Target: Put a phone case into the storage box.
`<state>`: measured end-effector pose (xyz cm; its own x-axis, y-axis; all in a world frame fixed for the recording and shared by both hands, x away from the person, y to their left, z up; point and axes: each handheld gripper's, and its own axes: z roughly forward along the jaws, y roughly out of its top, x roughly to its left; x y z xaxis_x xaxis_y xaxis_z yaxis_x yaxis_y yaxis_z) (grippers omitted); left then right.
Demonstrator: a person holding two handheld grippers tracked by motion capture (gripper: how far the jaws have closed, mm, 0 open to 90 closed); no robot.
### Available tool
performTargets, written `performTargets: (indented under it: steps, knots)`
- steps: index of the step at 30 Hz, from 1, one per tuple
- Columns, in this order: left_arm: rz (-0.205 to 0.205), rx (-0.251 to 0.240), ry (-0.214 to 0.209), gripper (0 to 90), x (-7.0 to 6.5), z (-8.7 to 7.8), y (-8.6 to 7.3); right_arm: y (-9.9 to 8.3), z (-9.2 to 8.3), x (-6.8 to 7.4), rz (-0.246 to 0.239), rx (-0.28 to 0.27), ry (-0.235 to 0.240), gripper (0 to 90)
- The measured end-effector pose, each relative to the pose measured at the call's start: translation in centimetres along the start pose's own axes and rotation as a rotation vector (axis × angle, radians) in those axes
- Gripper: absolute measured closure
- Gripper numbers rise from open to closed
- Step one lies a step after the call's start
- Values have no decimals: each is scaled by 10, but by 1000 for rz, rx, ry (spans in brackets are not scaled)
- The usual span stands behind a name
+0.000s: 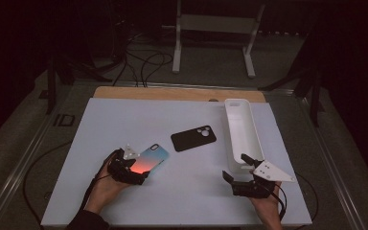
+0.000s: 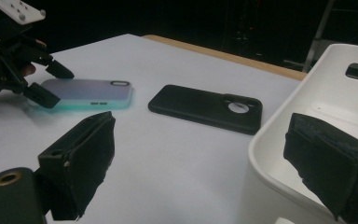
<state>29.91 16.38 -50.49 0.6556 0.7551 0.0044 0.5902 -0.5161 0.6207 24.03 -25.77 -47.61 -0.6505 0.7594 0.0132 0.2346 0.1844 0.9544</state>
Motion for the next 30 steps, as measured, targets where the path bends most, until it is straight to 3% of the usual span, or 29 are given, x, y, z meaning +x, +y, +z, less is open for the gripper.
performTargets:
  steps: [6, 14, 30]
  knots:
    - [-9, -54, 11, 168, -1, -11, 4, 3, 4, 2, 3, 2, 20, 88]
    - [14, -127, 21, 168, -7, -27, 15, 17, 10, -1, 28, 6, 49, 87]
    - [93, -251, 28, 168, -27, -57, 47, 50, 37, -4, 41, 35, 112, 87]
